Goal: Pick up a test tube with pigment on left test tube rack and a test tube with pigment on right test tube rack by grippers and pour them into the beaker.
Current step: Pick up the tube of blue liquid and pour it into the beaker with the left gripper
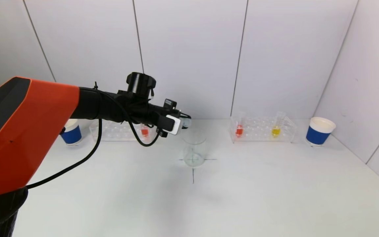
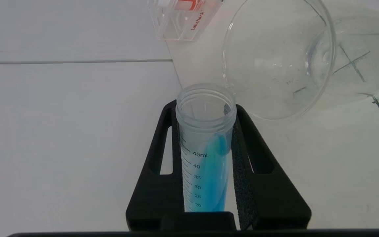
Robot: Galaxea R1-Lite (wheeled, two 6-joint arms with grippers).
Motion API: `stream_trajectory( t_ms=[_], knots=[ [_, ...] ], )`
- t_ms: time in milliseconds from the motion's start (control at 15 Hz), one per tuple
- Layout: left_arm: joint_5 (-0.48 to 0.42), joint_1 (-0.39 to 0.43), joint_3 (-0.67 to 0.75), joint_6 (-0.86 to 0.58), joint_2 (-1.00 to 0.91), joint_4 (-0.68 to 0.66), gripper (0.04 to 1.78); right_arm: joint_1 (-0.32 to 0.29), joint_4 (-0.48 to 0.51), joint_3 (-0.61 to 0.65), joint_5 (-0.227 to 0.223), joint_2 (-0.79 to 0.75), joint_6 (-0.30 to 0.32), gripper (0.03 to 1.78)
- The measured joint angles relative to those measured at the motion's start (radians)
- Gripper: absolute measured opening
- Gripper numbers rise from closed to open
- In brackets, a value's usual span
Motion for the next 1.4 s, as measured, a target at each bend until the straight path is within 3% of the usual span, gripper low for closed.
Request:
stream_trajectory(
  t_ms=[400, 1400],
  knots=[
    [0.028, -0.007, -0.109, 0.093, 0.049, 0.054, 0.44, 0.000, 0.000, 0.000, 0.000, 0.000, 0.000, 1.77],
    [0.081, -0.017, -0.174, 0.249, 0.065, 0.139, 0.44, 0.000, 0.000, 0.000, 0.000, 0.000, 0.000, 1.77]
  ],
)
